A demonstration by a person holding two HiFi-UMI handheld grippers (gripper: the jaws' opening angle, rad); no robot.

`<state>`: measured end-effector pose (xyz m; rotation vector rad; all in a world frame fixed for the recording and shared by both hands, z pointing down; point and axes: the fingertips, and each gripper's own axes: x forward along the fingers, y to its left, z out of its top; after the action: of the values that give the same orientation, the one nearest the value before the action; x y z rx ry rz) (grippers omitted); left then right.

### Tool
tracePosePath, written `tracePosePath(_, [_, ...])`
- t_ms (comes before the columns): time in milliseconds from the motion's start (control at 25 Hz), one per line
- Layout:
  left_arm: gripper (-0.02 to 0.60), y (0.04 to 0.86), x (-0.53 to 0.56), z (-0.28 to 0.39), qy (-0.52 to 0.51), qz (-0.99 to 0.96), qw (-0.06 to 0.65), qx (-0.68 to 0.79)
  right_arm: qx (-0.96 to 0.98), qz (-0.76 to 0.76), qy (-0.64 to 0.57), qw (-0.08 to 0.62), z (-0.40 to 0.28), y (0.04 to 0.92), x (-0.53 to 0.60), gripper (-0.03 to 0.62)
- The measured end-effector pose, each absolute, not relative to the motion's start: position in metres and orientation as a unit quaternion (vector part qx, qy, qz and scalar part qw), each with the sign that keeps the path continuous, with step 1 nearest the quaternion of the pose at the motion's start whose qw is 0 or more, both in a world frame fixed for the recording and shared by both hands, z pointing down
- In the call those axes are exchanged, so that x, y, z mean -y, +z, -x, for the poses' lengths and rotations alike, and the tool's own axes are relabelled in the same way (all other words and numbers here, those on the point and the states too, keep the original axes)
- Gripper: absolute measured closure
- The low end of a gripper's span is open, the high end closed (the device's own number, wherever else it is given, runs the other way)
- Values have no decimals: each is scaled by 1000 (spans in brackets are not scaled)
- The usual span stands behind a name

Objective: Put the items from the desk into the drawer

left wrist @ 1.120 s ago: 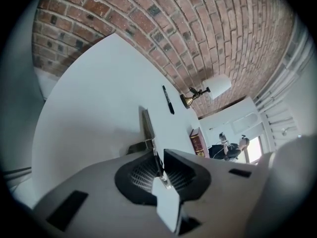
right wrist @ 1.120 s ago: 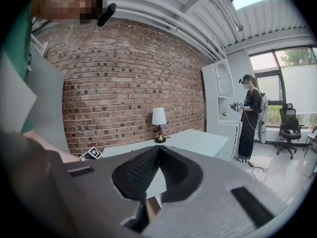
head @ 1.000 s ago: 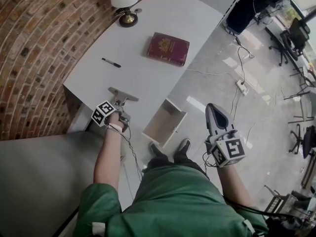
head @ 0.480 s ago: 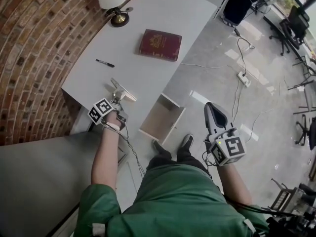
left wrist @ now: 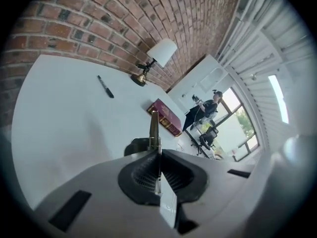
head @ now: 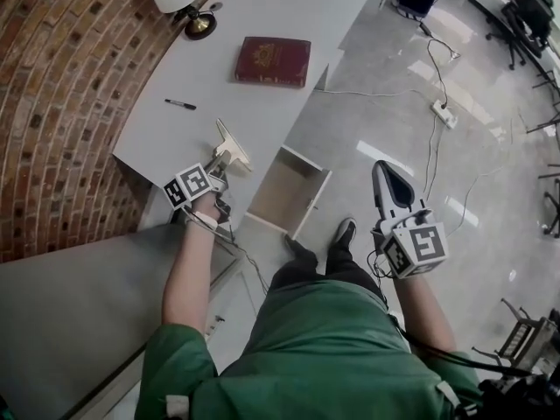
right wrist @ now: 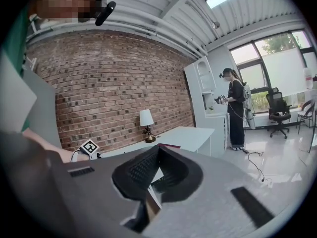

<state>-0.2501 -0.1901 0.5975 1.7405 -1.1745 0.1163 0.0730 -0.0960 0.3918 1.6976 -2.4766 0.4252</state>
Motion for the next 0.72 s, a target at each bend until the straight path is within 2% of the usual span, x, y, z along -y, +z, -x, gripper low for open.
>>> tracePosePath(280, [572,596,161,171,156,-783,456,394,806,-569,156,44,-108,411,93,591])
tracePosePath(480, [572,600,138,122,253,-814,392,346,804,-567,174,43,-121,430,92,591])
tracePosePath(720, [572,639,93,72,369,-818,343,275,804,-559,196,54,-130,456,93,591])
